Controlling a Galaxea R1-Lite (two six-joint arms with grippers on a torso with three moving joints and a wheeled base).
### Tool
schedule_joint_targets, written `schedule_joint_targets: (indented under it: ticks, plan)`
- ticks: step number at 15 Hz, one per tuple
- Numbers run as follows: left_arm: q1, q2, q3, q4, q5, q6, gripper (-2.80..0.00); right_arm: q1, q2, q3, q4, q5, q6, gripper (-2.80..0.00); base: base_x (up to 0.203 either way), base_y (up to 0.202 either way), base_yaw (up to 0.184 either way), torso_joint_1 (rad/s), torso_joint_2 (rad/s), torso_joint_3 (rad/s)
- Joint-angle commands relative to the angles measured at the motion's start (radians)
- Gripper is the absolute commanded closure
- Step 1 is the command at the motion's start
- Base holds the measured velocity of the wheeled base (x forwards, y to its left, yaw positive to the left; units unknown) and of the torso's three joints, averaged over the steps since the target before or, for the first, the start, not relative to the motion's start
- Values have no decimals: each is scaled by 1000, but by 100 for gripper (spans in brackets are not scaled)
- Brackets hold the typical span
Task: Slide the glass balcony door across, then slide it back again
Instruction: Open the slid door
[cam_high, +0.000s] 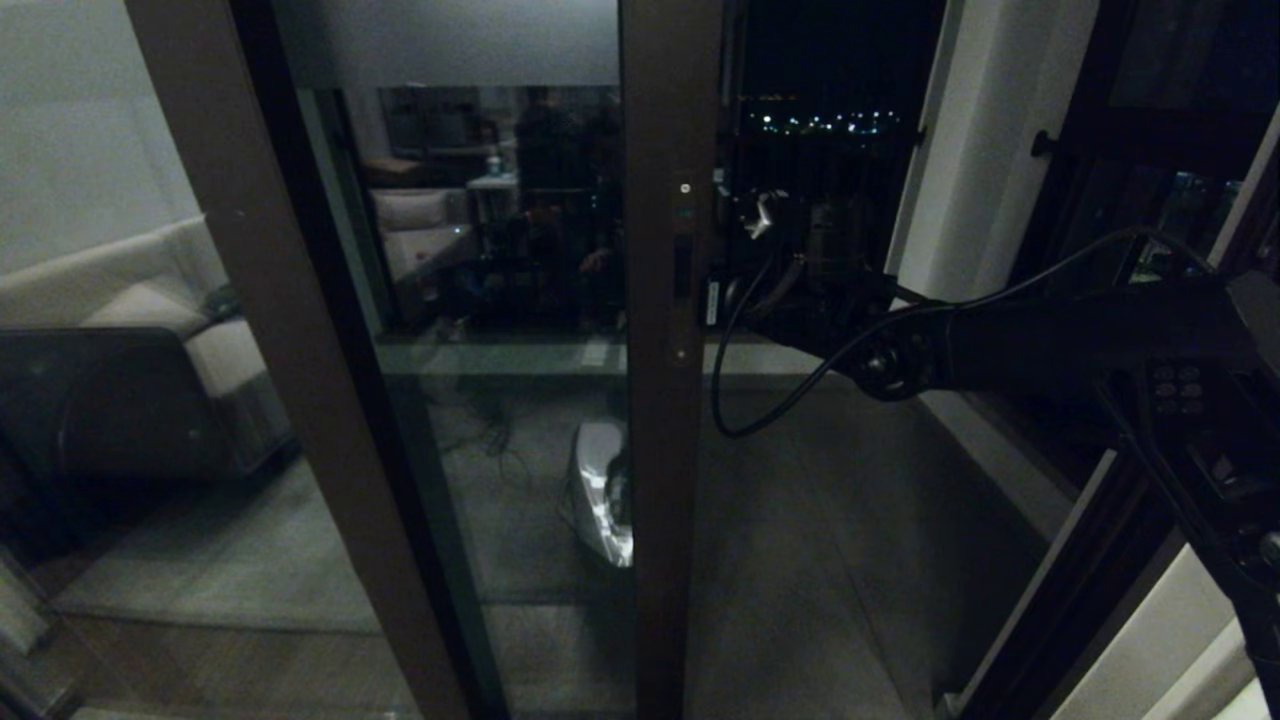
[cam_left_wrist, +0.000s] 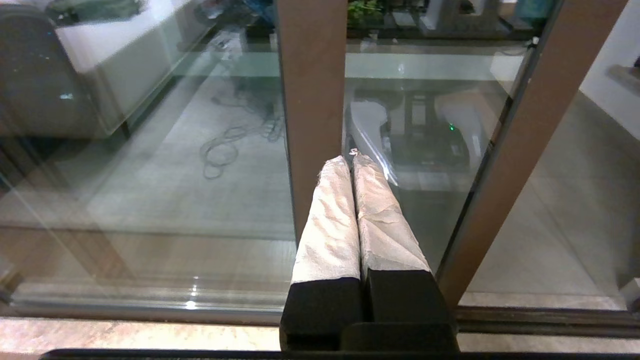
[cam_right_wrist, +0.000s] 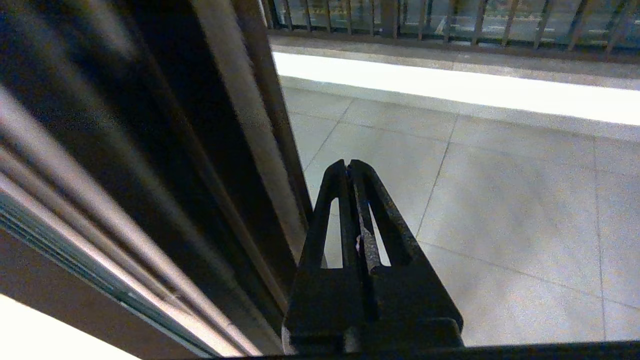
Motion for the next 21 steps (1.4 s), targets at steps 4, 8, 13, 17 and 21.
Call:
schedule_joint_targets:
  ticks: [4, 8, 13, 17, 21]
  plan:
    - [0, 0, 0, 0, 0, 0, 0, 24, 43, -65, 8, 2, 1, 0, 0, 0, 0, 0, 0, 0]
    - [0, 0, 0, 0, 0, 0, 0, 42, 56, -79, 18, 2, 2, 0, 0, 0, 0, 0, 0, 0]
    - [0, 0, 0, 0, 0, 0, 0, 45, 38, -44, 12, -46, 4, 0, 0, 0, 0, 0, 0, 0]
    - [0, 0, 0, 0, 0, 0, 0, 1, -139, 217, -3, -14, 0, 0, 0, 0, 0, 0, 0, 0]
    - [0, 0, 0, 0, 0, 0, 0, -57, -481, 576, -74, -4, -2, 0, 0, 0, 0, 0, 0, 0]
